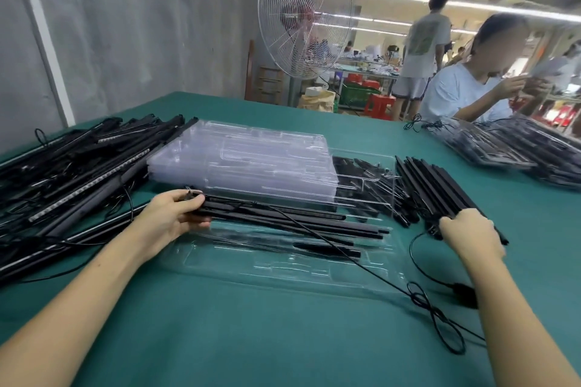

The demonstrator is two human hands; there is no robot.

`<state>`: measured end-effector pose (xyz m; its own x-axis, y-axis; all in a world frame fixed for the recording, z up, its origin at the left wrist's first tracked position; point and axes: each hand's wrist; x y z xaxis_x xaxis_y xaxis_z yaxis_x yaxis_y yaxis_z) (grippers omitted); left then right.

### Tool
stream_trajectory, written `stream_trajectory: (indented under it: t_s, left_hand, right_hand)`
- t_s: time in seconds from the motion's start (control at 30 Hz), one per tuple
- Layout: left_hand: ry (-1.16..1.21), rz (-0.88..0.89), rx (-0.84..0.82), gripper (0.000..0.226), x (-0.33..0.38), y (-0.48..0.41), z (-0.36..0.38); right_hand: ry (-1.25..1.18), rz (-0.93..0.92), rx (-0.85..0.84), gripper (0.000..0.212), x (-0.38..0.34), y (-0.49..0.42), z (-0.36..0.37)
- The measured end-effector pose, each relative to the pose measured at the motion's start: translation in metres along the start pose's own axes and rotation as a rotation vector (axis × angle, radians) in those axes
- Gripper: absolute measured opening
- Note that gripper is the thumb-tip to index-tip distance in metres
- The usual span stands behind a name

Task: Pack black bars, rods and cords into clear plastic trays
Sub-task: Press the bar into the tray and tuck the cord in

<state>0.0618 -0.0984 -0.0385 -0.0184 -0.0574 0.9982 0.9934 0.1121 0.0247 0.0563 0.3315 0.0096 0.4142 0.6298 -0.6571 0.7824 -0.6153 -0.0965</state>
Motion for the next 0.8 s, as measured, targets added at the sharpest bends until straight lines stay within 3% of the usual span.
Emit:
stream_trajectory:
  t_s: [0.17,0.33,0.47,0.6,0.8]
  left_hand:
    - [-0.114,-0.071,0.004,0.006,0.001,-0.002,0.007]
    - [-0.086,-0.09,0.029,0.009,0.004,0.001,0.006]
    - [-0.075,-0.092,0.032,0.011,0.005,0.003,0.006]
    - [-0.091,-0.1,0.031,0.012,0.005,0.004,0.007]
    - [-0.162,-0.097,0.032,0.007,0.005,0.005,0.01]
  right_hand:
    - [0.011,-0.094,-0.204,0.022,-0.026,0.008,-0.003]
    - [0.039,-0.173,-0.487,0.012,-0.047,0.029,0.004]
    - [0.162,-0.344,-0.565,0.012,-0.046,0.038,0.02]
    - [0.295,-0.271,-0.68,0.022,-0.04,0.037,0.022]
    - [0.295,-0.242,-0.606,0.015,-0.034,0.023,0.023]
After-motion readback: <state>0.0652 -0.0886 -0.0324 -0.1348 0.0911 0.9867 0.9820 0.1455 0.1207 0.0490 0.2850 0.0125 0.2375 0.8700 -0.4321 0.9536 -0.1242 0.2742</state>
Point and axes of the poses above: each hand's wrist, its own y-axis away from the middle knuckle, its own z-axis out of the palm, x = y × z, and after that the axes turned 11 degrees about -y, right-handed
